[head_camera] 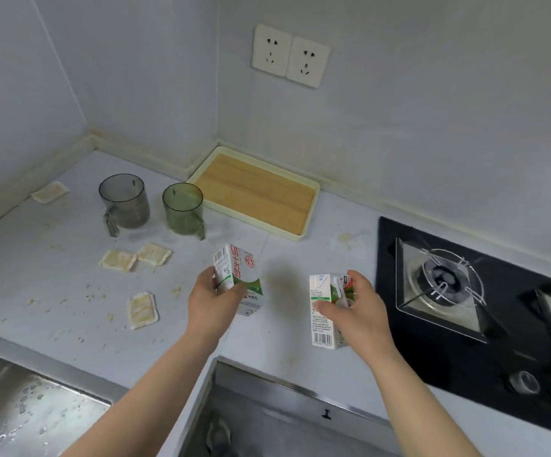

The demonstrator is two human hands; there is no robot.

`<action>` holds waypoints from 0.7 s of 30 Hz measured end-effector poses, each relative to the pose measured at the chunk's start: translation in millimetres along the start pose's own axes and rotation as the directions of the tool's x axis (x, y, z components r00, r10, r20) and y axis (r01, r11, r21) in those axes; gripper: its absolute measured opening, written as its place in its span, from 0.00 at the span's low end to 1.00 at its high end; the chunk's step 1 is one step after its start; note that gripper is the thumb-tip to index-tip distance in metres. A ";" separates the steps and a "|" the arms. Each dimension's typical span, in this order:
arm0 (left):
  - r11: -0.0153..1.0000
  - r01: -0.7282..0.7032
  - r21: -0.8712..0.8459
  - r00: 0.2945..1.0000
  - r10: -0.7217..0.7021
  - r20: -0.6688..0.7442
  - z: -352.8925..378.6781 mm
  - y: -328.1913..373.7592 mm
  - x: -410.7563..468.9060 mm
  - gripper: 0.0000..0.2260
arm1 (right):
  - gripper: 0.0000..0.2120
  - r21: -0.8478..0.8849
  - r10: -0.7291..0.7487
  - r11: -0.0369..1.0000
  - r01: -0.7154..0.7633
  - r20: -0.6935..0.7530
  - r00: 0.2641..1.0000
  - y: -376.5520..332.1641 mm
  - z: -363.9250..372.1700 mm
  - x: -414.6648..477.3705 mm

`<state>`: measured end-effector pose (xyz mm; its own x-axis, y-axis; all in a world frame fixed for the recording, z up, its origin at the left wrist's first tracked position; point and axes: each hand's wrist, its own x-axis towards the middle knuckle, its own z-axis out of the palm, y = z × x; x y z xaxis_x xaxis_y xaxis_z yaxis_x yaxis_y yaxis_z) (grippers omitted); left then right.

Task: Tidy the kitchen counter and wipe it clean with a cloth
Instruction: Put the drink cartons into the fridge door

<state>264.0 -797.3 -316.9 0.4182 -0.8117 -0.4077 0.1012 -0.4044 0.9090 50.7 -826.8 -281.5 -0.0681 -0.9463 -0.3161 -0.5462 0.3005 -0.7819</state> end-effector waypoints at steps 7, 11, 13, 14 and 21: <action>0.999 -0.035 0.033 0.978 0.027 0.206 92.6 -7.4 -79.4 0.14 | 0.37 0.124 0.123 0.987 -0.100 -0.192 0.974 78.8 -94.1 -67.8; 0.996 -0.045 0.081 0.945 0.016 0.326 145.4 -25.8 -146.7 0.16 | 0.39 0.200 0.180 0.972 -0.126 -0.284 0.942 128.9 -149.1 -121.5; 0.992 -0.051 0.114 0.926 0.004 0.378 171.9 -36.9 -181.3 0.16 | 0.39 0.238 0.228 0.959 -0.152 -0.336 0.914 157.1 -174.5 -149.1; 0.990 -0.065 0.123 0.915 0.010 0.403 182.4 -42.2 -194.5 0.16 | 0.39 0.241 0.245 0.956 -0.165 -0.356 0.902 169.3 -184.1 -159.4; 0.954 -0.201 0.224 0.788 0.022 0.615 258.9 -62.9 -285.8 0.13 | 0.38 0.335 0.334 0.925 -0.179 -0.497 0.801 242.3 -250.5 -231.5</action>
<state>-95.7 -648.9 -280.1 -0.2236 -0.9076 -0.3552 -0.1901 -0.3168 0.9292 -275.0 -564.9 -263.2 -0.6519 -0.7168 -0.2475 -0.2138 0.4869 -0.8469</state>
